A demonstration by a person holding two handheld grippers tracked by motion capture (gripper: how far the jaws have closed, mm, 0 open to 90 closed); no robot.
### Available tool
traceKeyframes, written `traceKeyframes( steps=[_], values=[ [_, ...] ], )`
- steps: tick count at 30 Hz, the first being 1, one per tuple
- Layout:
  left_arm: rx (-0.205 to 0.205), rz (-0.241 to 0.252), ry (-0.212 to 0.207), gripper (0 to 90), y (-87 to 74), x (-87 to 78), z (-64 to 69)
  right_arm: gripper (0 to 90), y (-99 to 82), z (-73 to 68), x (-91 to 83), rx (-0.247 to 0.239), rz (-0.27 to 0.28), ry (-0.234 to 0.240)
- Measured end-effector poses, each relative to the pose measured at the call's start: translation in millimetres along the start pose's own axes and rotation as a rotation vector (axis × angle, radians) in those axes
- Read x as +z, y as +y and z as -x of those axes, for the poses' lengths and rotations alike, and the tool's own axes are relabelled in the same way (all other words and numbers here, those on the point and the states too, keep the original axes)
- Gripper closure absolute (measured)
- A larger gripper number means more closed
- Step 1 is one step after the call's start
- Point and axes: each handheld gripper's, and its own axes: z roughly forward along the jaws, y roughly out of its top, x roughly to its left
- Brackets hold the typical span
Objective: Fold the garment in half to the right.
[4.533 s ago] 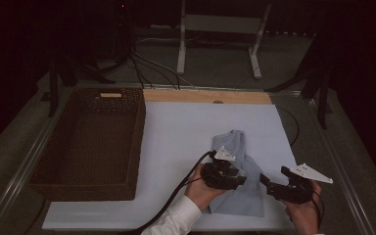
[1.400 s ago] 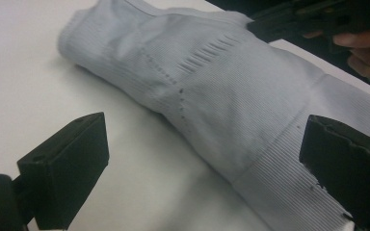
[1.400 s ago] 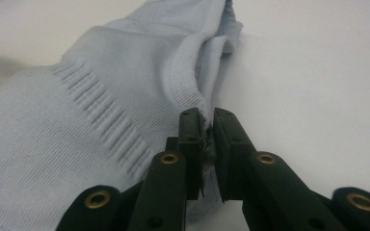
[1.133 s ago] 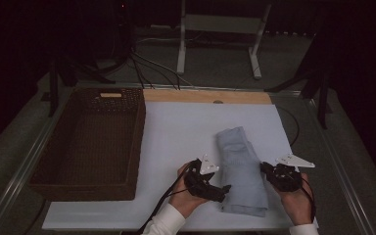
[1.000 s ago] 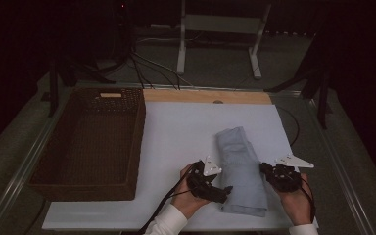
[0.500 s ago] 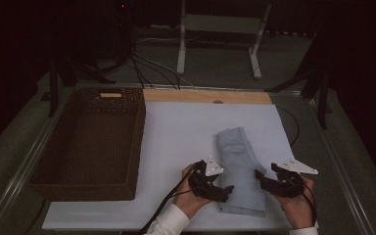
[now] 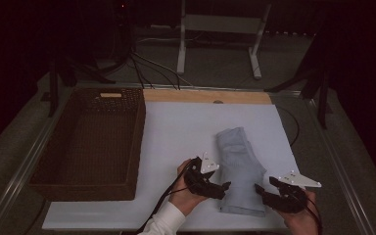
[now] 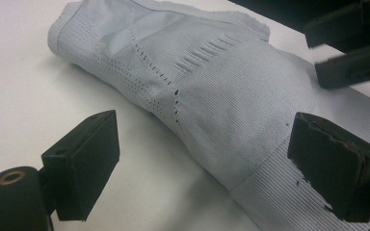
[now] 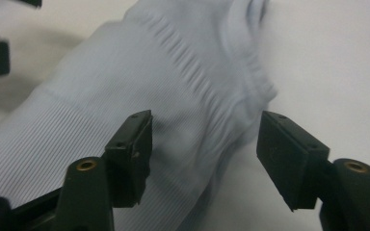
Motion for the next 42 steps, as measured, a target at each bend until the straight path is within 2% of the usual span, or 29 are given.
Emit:
traceKeyframes(
  steps=[4,11,15,16,18,20,26,30,36,40,42],
  values=[
    [-0.001,0.000,-0.007,13.4,-1.1,-0.2,2.1,44.4,-5.6,-1.6,3.0,-0.010,-0.037,-0.005],
    [0.002,-0.016,-0.028,16.7,-5.2,2.2,6.2,52.6,-7.0,0.1,9.4,-0.015,-0.069,-0.017],
    [0.010,-0.033,-0.043,18.2,-9.7,6.1,11.5,63.0,-7.6,0.2,14.2,-0.035,-0.091,-0.018],
    [0.010,-0.033,-0.043,18.9,-9.7,6.1,11.5,63.0,-7.6,0.2,14.2,-0.035,-0.091,-0.018],
    [0.011,-0.047,-0.059,20.0,-12.7,8.9,14.4,74.1,-7.4,1.5,15.4,-0.036,-0.097,-0.019],
    [0.011,-0.053,-0.066,22.0,-14.3,10.5,16.1,78.5,-7.2,2.5,15.4,-0.041,-0.101,-0.032],
    [0.022,-0.078,-0.095,27.7,-18.5,16.1,23.2,86.7,-7.2,3.8,15.6,-0.046,-0.108,-0.022],
    [0.026,-0.099,-0.121,35.8,-20.3,20.6,26.6,87.7,-6.4,4.0,15.7,-0.053,-0.111,-0.028],
    [0.043,-0.129,-0.133,50.1,-18.7,26.6,30.2,87.7,-6.7,7.9,16.0,-0.039,-0.109,-0.021],
    [0.062,-0.165,-0.129,67.4,-18.1,28.7,32.4,87.8,-7.0,8.1,16.4,-0.042,-0.112,-0.017],
    [0.071,-0.166,-0.130,74.4,-17.8,28.5,32.6,87.7,-7.1,7.3,16.9,-0.047,-0.118,-0.018]
  ],
)
